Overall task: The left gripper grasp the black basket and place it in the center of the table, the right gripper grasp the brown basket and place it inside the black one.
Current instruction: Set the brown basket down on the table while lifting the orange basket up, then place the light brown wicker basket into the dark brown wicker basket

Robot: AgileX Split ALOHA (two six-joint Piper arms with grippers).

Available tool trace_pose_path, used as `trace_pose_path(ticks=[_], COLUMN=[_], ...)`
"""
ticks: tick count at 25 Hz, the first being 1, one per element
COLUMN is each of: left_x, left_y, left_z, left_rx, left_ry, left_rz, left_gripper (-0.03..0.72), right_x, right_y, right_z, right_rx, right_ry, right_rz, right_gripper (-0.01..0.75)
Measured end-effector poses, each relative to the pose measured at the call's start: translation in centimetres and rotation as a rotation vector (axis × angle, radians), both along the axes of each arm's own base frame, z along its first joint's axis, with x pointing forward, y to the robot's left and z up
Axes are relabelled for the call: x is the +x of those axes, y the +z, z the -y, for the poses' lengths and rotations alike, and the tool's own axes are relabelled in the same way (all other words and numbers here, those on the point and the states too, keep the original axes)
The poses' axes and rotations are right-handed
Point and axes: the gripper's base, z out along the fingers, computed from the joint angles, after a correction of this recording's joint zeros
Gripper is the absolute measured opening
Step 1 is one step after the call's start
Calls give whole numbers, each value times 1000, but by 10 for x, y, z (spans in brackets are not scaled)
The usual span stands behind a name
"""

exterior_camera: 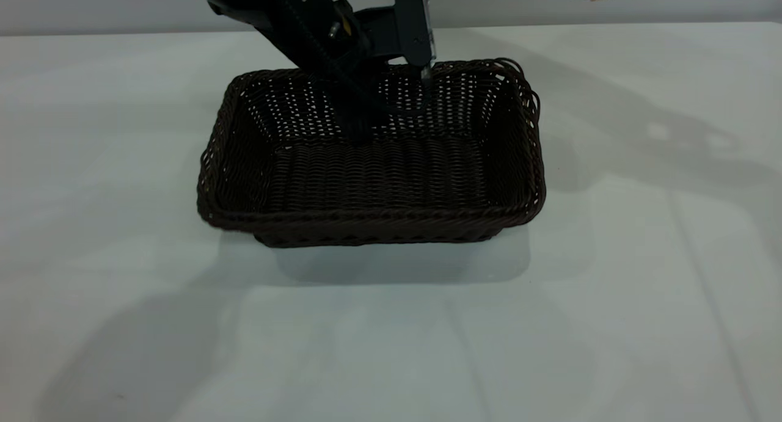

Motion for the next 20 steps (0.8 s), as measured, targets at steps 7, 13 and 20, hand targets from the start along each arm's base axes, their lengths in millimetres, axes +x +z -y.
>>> trace_pose_path(ticks=[7,13,20], left_x=[-5,-20,-33], left_y=[56,137,247], left_z=[0,-15,-63], left_rx=[-15,8,-81], left_ry=[54,87,189], left_rz=[-60,-114,-5], left_gripper=[458,456,435], right_x=[10,10,6], right_y=[12,14,-1], right_z=[26,68,34], right_rx=[-24,-42,-53], right_ry=[-80,-190,-5], right_rz=[65,82,-13], right_gripper=[66,66,66])
